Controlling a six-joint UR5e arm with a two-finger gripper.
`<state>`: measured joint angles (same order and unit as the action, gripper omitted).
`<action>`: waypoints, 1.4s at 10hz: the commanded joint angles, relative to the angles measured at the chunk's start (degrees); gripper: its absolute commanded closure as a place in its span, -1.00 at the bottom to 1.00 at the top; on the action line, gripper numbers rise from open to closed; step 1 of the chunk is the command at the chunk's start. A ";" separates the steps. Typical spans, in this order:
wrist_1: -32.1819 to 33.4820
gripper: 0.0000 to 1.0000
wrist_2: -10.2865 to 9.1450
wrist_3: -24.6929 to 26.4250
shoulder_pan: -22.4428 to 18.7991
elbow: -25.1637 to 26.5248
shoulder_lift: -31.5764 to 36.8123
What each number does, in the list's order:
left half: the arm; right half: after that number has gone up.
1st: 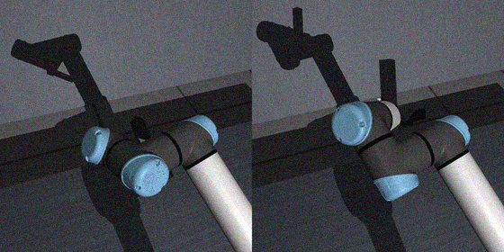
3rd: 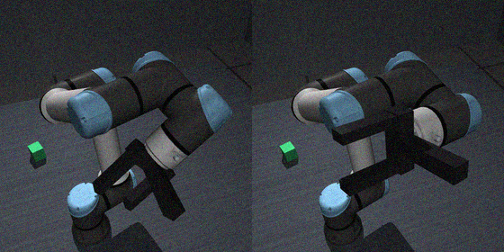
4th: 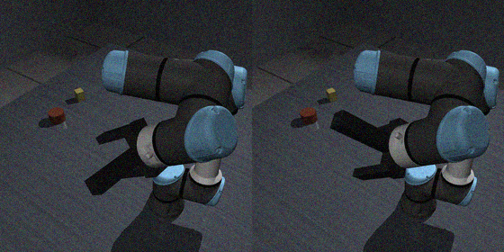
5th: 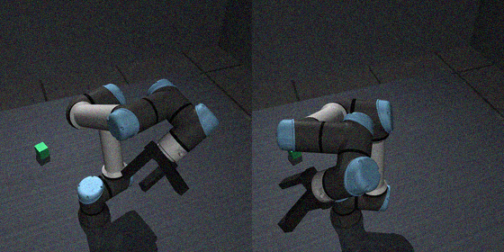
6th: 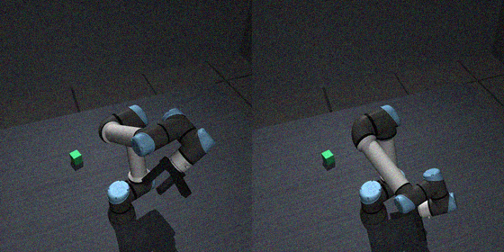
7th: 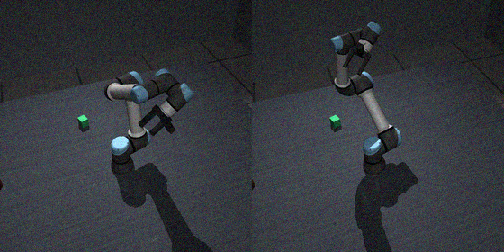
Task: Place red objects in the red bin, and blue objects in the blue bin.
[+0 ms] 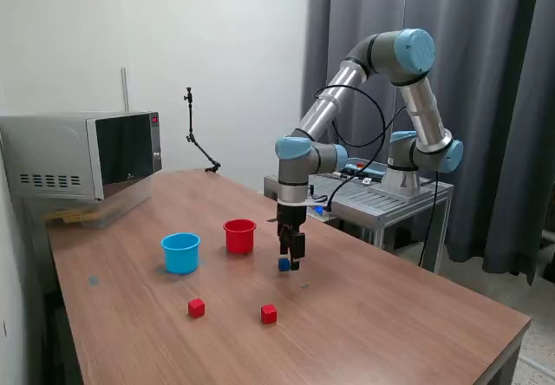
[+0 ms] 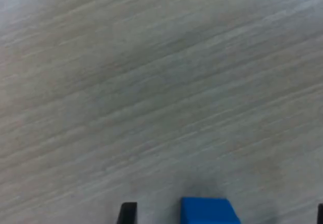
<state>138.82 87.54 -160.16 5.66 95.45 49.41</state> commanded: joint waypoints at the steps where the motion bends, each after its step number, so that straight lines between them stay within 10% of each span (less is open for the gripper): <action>1: 0.49 -1.00 0.00 0.03 0.05 0.00 -0.37; 3: 1.19 -1.00 0.00 0.20 0.05 -0.26 -0.37; 4: 1.19 1.00 0.09 0.20 0.23 -0.44 -0.37; 14: -3.18 1.00 0.79 0.55 0.58 -1.84 0.68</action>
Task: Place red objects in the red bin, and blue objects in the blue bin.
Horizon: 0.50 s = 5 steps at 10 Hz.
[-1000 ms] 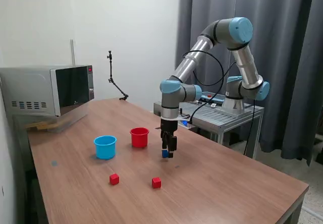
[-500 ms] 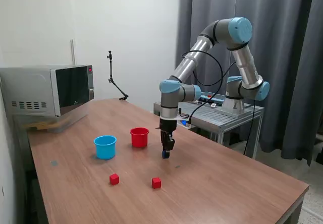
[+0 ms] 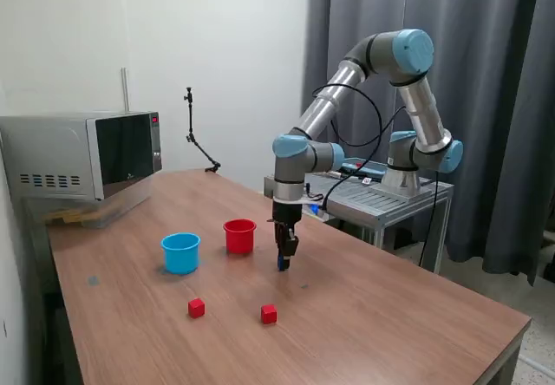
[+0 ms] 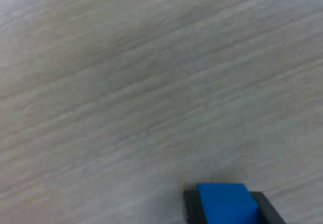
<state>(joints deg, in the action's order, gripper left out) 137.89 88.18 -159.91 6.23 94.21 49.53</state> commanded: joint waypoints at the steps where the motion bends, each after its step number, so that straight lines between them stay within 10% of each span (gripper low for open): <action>1: -3.23 1.00 0.06 0.39 0.01 -1.04 1.35; 5: -11.41 1.00 -0.02 0.39 0.18 -8.41 2.50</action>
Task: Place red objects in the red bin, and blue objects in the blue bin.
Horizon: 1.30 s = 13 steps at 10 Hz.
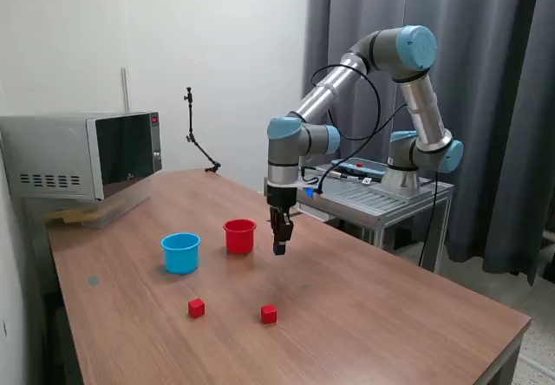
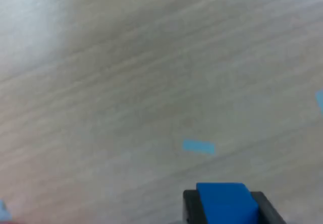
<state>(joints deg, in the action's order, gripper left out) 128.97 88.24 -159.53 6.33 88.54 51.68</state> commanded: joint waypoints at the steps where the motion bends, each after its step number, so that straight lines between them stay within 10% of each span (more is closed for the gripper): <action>1: -2.67 1.00 -0.09 0.01 0.09 -3.72 0.44; 13: -27.06 1.00 -0.17 -0.16 1.05 -24.10 0.79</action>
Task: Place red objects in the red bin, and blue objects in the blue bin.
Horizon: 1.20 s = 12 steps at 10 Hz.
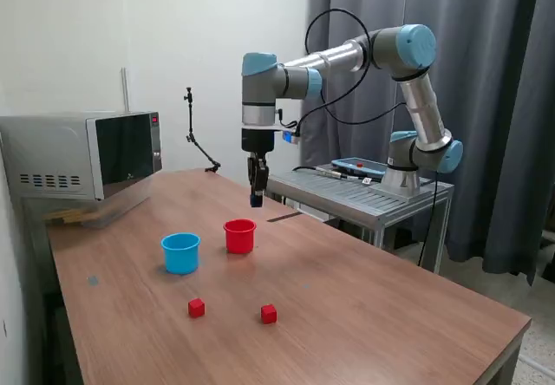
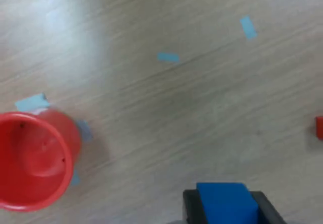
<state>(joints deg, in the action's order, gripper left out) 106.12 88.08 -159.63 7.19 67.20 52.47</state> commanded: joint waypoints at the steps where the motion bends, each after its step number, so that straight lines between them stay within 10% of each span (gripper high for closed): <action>1: -7.04 1.00 -0.02 -0.16 0.72 -4.61 -0.09; 12: -14.10 1.00 -0.54 0.11 6.87 -15.43 -2.02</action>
<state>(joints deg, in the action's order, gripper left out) 92.03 87.64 -159.56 13.08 52.78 51.24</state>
